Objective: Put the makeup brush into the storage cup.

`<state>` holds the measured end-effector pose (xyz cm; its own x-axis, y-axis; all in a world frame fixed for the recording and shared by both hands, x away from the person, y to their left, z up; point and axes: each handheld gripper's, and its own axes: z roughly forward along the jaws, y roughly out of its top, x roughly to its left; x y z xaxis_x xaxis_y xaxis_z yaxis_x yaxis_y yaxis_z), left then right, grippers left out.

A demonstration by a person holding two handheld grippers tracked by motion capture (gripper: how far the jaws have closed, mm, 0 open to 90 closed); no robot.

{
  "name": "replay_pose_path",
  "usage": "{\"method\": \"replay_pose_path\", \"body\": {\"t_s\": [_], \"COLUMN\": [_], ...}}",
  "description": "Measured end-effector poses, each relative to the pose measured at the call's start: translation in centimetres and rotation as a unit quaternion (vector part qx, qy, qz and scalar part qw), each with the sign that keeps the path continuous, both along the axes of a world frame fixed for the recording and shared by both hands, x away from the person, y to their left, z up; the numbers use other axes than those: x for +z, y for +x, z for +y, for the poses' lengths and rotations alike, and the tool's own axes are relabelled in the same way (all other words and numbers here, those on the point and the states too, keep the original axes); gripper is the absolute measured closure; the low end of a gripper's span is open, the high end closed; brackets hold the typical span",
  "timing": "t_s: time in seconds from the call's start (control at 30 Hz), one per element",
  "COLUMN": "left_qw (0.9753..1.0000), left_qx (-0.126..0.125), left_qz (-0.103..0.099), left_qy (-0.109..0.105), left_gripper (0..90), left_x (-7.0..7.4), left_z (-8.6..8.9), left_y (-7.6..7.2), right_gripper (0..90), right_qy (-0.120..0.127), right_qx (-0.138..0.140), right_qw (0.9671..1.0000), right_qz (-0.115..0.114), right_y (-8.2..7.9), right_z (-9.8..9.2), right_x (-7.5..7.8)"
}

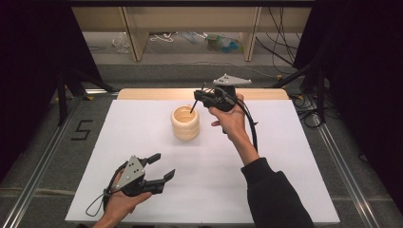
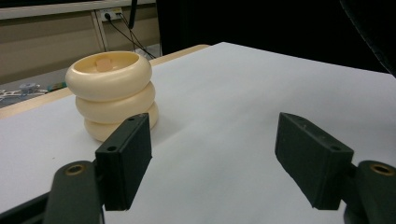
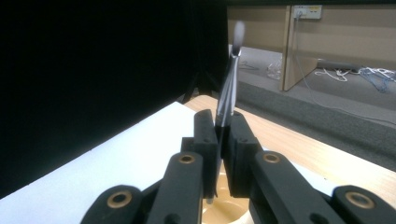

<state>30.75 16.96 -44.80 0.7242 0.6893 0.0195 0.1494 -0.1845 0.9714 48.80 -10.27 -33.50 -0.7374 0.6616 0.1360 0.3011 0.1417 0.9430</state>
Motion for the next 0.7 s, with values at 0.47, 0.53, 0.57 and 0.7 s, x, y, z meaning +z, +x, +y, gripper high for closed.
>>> {"method": "replay_pose_path", "body": {"t_s": [0.47,0.53,0.57,0.7], "left_qw": [1.0,1.0,1.0,1.0], "left_qx": [0.001,0.001,0.001,0.002], "left_qz": [0.001,0.001,0.001,0.002], "left_qy": [-0.001,-0.001,-0.001,-0.001], "left_gripper": [26.3,26.1,26.1,25.7], "left_x": [0.0,0.0,0.0,0.0], "left_z": [0.0,0.0,0.0,0.0], "left_y": [0.0,0.0,0.0,0.0], "right_gripper": [85.2,85.2,85.2,85.1], "right_qy": [-0.003,-0.003,-0.006,-0.006], "right_qx": [-0.007,-0.007,-0.007,-0.005], "right_qw": [1.0,1.0,1.0,1.0], "right_qz": [0.0,0.002,0.001,0.004], "right_y": [1.0,1.1,1.2,1.4], "right_z": [1.1,1.1,1.2,1.4], "right_x": [0.0,-0.1,-0.2,-0.3]}}
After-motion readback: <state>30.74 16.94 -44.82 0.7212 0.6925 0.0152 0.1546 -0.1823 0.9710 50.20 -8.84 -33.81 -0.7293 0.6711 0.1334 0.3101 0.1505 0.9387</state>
